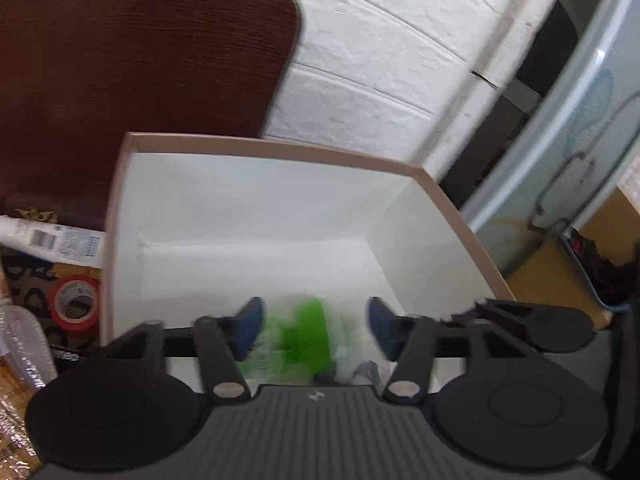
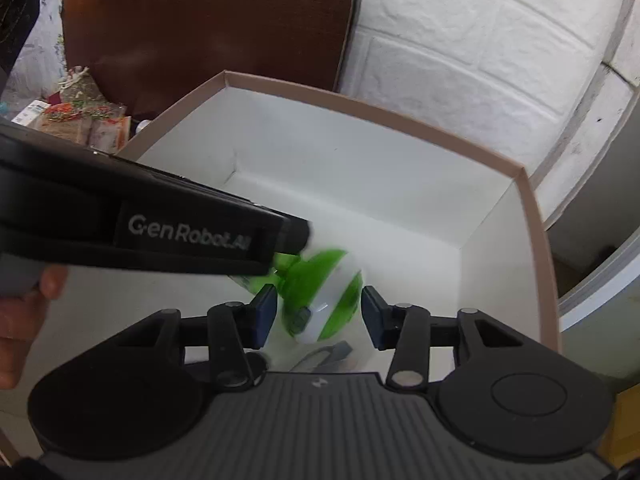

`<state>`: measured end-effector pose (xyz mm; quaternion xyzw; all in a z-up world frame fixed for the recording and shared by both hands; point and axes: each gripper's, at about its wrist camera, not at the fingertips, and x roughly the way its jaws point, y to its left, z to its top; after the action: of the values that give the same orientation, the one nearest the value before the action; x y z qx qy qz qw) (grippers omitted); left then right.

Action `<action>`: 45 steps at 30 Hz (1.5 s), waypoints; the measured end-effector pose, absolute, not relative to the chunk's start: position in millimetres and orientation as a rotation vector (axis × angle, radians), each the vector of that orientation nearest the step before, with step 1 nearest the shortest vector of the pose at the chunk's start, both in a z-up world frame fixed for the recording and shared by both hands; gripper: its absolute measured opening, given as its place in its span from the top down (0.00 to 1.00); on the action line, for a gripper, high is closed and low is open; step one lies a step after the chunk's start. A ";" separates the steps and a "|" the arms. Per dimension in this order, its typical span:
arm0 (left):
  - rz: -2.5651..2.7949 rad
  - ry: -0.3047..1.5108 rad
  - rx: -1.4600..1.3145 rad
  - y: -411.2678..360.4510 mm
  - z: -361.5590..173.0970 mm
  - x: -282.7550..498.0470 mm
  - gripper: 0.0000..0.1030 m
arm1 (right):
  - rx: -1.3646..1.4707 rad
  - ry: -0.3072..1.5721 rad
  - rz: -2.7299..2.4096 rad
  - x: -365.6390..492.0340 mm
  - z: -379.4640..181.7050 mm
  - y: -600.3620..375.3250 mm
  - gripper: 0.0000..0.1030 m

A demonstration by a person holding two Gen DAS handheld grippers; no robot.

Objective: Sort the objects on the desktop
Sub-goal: 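Open left gripper releasing bottle while right gripper releases round toy into box, then withdraw both open grippers up out of the box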

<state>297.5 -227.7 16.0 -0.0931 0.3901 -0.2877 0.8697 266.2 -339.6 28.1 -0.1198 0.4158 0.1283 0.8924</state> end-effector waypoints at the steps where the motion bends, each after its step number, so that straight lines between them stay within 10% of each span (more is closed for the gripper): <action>1: -0.631 0.821 -0.193 -229.1 16.5 295.4 0.16 | -0.248 0.872 0.268 264.0 27.2 -337.9 0.30; 10: -0.674 0.829 -0.172 -231.4 24.3 277.1 0.06 | -0.313 0.848 0.197 246.0 28.0 -334.4 0.12; 45: -0.514 0.593 -0.114 -176.0 60.5 117.2 0.03 | -0.178 0.537 0.074 88.0 83.1 -294.7 0.10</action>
<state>117.2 -176.0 60.5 -0.0557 0.2889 -0.2503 0.9224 88.0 -294.7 83.1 -0.0877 0.2648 0.0367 0.9596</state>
